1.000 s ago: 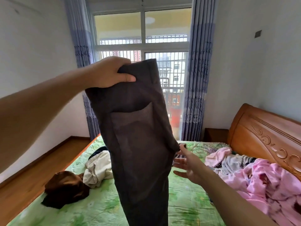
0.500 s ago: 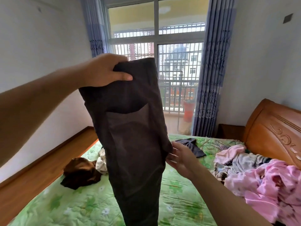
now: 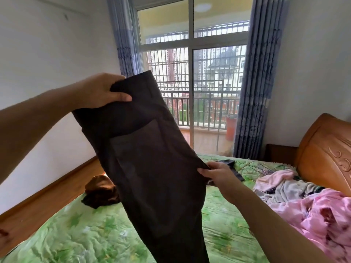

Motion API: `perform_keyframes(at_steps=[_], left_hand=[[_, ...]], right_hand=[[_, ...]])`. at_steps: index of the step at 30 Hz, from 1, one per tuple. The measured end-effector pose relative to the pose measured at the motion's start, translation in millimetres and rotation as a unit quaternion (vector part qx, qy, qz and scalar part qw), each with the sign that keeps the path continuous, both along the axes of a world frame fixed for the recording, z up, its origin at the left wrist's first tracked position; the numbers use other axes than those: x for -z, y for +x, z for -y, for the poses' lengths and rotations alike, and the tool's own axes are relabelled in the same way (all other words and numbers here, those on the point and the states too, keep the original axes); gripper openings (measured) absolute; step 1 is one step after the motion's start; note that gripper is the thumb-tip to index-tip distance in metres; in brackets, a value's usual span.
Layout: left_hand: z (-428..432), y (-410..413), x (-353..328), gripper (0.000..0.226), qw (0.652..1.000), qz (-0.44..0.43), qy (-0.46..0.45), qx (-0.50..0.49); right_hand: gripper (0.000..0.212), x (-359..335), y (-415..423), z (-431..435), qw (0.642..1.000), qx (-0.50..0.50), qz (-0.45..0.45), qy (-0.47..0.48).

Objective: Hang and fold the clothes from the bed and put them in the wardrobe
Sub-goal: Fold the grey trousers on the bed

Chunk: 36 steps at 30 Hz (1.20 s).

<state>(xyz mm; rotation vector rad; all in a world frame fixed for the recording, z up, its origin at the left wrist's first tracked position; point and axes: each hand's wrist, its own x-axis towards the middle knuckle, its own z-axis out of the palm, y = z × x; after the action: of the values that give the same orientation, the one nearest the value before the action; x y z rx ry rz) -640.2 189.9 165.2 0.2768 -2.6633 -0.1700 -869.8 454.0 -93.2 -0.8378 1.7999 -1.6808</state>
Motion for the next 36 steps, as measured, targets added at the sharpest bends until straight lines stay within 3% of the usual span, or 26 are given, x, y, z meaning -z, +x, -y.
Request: perform_keyframes(at_steps=[3,6,8,10,15,18,22,27,29,32,34,36], left_hand=[[-28.8,-6.4,-2.5,0.048,1.000,0.000,0.005,0.013],[-68.3,-20.1,-6.8,0.028,0.999,0.005,-0.020,0.044],[-95.2,-31.0,-10.7,0.020,0.997,0.015,-0.031,0.072],[-116.8,-41.8,-14.4,0.019,0.994,0.033,-0.032,0.095],[-137.4,-51.3,-18.1,0.023,0.992,0.048,-0.051,0.108],[-136.6,-42.3,-20.2,0.026,0.992,0.035,-0.052,0.111],[-127.9,-26.6,-31.6,0.016,0.995,0.011,-0.036,0.094],[-112.1,-21.2,-22.6,0.023,0.995,0.036,-0.009,0.095],[-107.1,-22.3,-18.6,0.028,0.994,0.039,-0.011,0.098],[-101.6,-22.0,-10.7,0.026,0.990,0.063,-0.039,0.122],[-100.3,-20.9,-3.8,0.024,0.984,0.081,-0.065,0.145],[-94.1,-16.7,0.9,0.030,0.980,0.093,-0.082,0.156]], right_hand=[[0.012,-2.3,-14.7,-24.0,0.986,-0.014,-0.153,0.059],[0.025,-29.1,-15.5,-42.6,0.973,-0.053,-0.208,0.090],[0.044,-66.6,-1.5,-45.6,0.975,-0.102,-0.195,0.013],[0.047,-105.5,12.2,-39.5,0.967,-0.108,-0.218,-0.075],[0.020,-127.1,13.5,-35.5,0.958,-0.073,-0.223,-0.161],[0.013,-81.8,-2.5,-46.9,0.963,-0.129,-0.213,-0.099],[0.019,-20.8,-11.4,-56.2,0.966,-0.140,-0.217,0.015],[0.019,-20.4,-8.8,-58.8,0.949,-0.160,-0.252,0.101],[0.033,-50.9,8.6,-54.5,0.958,-0.157,-0.234,0.046],[0.052,-114.8,46.6,-36.6,0.965,-0.090,-0.207,-0.132],[0.047,-147.9,70.3,-20.8,0.953,-0.054,-0.218,-0.202],[0.025,-161.3,88.5,-3.9,0.942,0.007,-0.247,-0.226]])
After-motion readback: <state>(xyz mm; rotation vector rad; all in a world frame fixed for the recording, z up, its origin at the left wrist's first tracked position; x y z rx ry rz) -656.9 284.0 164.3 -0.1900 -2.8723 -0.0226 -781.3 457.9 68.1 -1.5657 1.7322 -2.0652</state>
